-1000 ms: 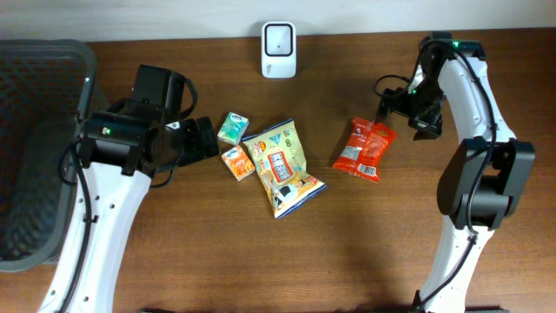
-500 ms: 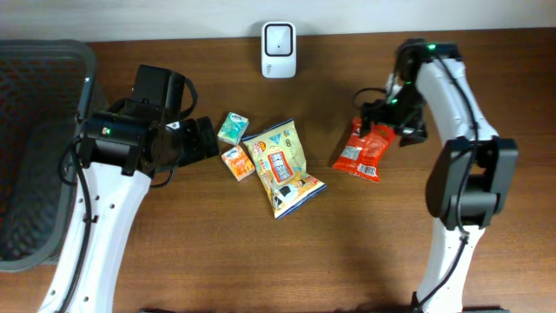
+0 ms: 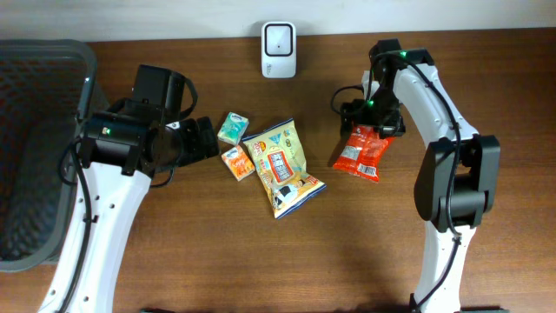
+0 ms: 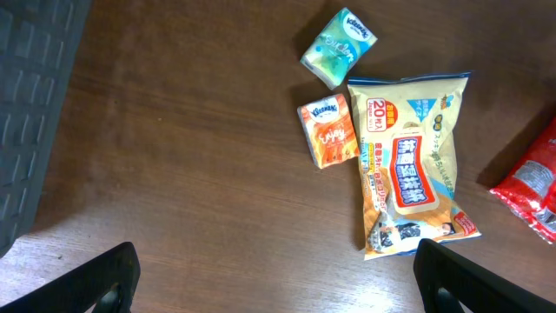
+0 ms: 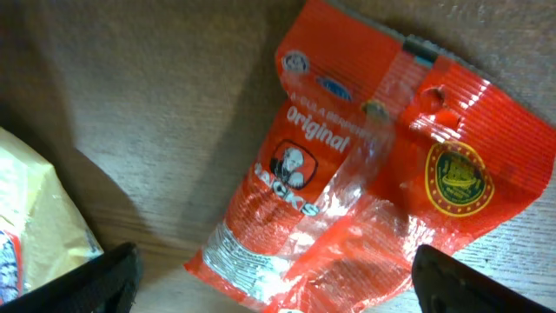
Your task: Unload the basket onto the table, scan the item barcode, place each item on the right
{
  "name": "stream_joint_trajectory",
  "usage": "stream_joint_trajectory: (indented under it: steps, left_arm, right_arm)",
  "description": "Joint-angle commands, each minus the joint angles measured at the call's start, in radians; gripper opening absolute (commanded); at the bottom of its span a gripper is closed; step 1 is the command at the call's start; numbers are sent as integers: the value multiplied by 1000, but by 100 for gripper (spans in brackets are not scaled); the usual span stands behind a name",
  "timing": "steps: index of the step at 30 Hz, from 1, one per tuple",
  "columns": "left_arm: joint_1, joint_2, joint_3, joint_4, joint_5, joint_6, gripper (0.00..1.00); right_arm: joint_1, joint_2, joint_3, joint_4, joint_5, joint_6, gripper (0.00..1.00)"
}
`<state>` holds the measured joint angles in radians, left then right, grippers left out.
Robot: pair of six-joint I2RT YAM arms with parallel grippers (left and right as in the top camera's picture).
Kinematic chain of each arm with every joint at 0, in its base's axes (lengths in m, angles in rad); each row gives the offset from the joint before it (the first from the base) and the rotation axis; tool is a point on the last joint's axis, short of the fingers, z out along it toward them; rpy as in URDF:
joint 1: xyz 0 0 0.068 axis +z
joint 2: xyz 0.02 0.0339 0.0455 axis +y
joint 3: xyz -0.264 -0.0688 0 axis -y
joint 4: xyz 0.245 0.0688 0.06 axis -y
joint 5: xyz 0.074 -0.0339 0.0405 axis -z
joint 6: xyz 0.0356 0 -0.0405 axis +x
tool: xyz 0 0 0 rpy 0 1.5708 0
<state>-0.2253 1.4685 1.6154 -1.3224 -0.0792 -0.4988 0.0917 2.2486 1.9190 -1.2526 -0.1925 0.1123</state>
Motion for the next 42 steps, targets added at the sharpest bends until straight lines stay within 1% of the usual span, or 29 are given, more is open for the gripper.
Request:
stream_joint_trajectory:
  steps: [1, 2, 3, 4, 5, 6, 11, 15, 19, 21, 22, 24, 26, 29, 31, 33, 36, 37, 39, 42]
  left_arm:
    - [-1, 3, -1, 1, -3, -13, 99]
    - [-1, 3, -1, 2, -3, -13, 99]
    - [-1, 3, -1, 2, -3, -13, 99]
    - [-1, 3, -1, 2, -3, -13, 99]
    - [-1, 3, -1, 2, -3, -13, 99]
    - [-1, 3, -1, 2, -3, -13, 99]
    - [-1, 3, -1, 2, -3, -13, 99]
    - [-1, 3, -1, 2, -3, -13, 99]
    - [-1, 3, -1, 2, -3, -13, 99]
    - [-1, 3, -1, 1, -3, -13, 99]
    - [-1, 3, -1, 2, -3, -13, 99]
    - [-1, 3, -1, 1, -3, -13, 99]
    - [-1, 3, -1, 2, -3, -13, 99]
    - [-1, 3, -1, 2, -3, -13, 99]
    - [-1, 3, -1, 2, -3, -13, 99]
    - [-1, 3, -1, 2, -3, -13, 99]
    - [-1, 3, -1, 2, -3, -13, 99]
    - [-1, 3, -1, 2, -3, -13, 99]
    - [-1, 3, -1, 2, -3, -13, 99]
    - [-1, 3, -1, 2, -3, -13, 99]
  right_arm:
    - [0, -14, -38, -7, 13, 44, 61]
    - [0, -14, -56, -2, 13, 47, 43]
    - [0, -14, -74, 6, 14, 50, 34]
    - [0, -14, -92, 20, 18, 53, 19]
    - [0, -14, -105, 31, 20, 54, 10]
    - [0, -14, -113, 35, 21, 59, 4]
    - [0, -14, -152, 58, 21, 106, 4]
    - [8, -14, -156, 131, -9, 117, 4]
    - [71, -14, -156, 246, -25, 102, 4]
    - [111, -15, -154, 278, -1, 102, 4]
    - [121, -16, -147, 271, 19, 102, 4]
    - [126, -23, -102, 206, 74, 103, 4]
    - [112, -33, -28, 90, 115, 106, 4]
    - [88, -38, 50, -33, 111, 106, 5]
    - [84, -37, 47, -51, 111, 106, 11]
    - [87, -34, 20, -49, 111, 106, 11]
    - [94, -32, -53, 16, 111, 117, 11]
    - [96, -32, -86, 58, 110, 138, 7]
    - [96, -32, -132, 126, 81, 151, 4]
    - [96, -31, -172, 196, 62, 151, 4]
